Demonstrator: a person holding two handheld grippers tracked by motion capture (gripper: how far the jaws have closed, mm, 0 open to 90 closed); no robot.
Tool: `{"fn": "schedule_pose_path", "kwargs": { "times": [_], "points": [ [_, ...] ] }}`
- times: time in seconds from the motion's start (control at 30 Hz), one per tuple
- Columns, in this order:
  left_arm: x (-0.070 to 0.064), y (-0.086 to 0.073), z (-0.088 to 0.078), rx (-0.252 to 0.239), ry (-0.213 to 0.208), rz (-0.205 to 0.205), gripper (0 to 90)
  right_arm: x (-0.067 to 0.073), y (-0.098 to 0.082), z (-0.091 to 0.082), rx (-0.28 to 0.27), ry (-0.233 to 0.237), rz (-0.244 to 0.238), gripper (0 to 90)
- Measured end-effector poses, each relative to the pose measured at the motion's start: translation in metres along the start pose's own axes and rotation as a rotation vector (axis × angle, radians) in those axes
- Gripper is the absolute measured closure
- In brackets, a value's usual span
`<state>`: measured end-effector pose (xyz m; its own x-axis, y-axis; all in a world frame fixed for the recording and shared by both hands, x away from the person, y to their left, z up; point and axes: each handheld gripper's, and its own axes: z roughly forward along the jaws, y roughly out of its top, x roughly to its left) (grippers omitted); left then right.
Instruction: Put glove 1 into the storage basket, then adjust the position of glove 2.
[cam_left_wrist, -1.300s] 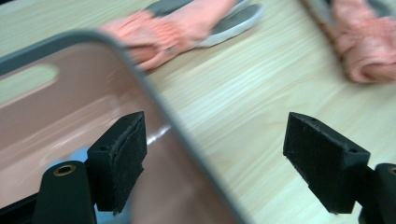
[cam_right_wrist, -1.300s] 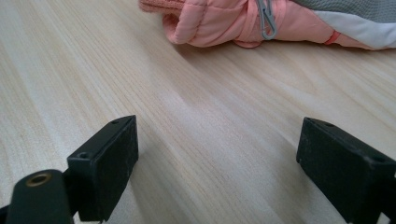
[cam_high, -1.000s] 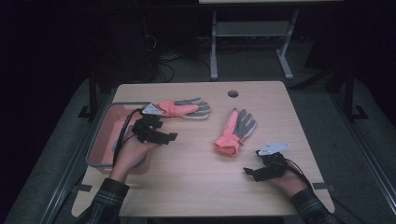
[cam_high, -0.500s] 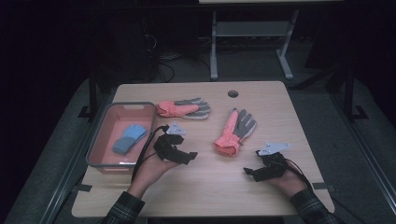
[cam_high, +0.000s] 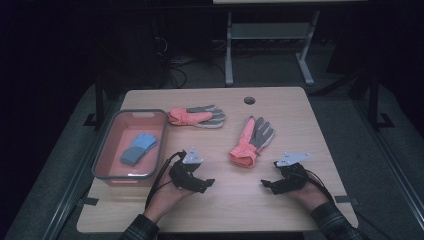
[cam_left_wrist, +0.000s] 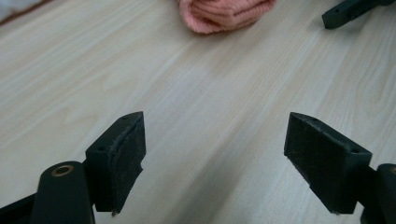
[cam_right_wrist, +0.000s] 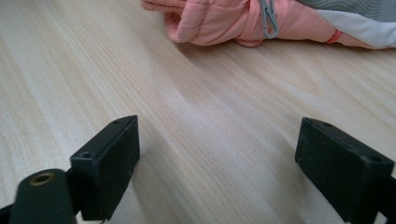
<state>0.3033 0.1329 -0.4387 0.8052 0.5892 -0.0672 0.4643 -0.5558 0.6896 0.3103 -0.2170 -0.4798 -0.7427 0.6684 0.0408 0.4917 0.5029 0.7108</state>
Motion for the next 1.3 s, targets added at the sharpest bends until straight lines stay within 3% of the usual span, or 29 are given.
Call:
{"fn": "schedule_pose_path", "kwargs": {
  "times": [0.17,0.3,0.43,0.53,0.7,0.9,1.1,1.2,1.3],
  "points": [
    [-0.003,-0.015,0.006,0.028,-0.002,0.02,18.9,0.0,0.005,-0.006,0.011,0.002,-0.011,27.6],
    [-0.004,-0.024,0.008,0.04,0.016,0.044,17.1,-0.002,0.01,-0.017,-0.023,0.009,-0.039,51.6],
    [-0.001,-0.03,0.008,0.048,0.014,0.063,16.3,-0.008,0.02,-0.024,-0.041,0.035,-0.016,76.8],
    [0.0,-0.033,0.008,0.05,0.033,0.075,15.3,-0.013,0.03,-0.024,-0.051,0.041,-0.015,87.6],
    [0.003,-0.038,0.006,0.038,0.01,0.09,14.3,-0.02,0.046,-0.017,-0.054,0.058,-0.024,89.8],
    [0.006,-0.048,0.007,-0.036,-0.007,0.099,12.6,-0.031,0.064,-0.007,-0.074,0.075,-0.026,89.9],
    [0.007,-0.048,0.006,-0.036,-0.01,0.102,12.7,-0.038,0.08,0.006,-0.086,0.063,-0.052,89.9],
    [0.007,-0.048,0.006,-0.036,-0.011,0.102,12.7,-0.042,0.086,0.011,-0.115,0.083,-0.035,89.9],
    [0.007,-0.048,0.006,-0.037,-0.011,0.103,12.7,-0.04,0.093,0.02,-0.1,0.095,-0.038,89.9]
  ]
}}
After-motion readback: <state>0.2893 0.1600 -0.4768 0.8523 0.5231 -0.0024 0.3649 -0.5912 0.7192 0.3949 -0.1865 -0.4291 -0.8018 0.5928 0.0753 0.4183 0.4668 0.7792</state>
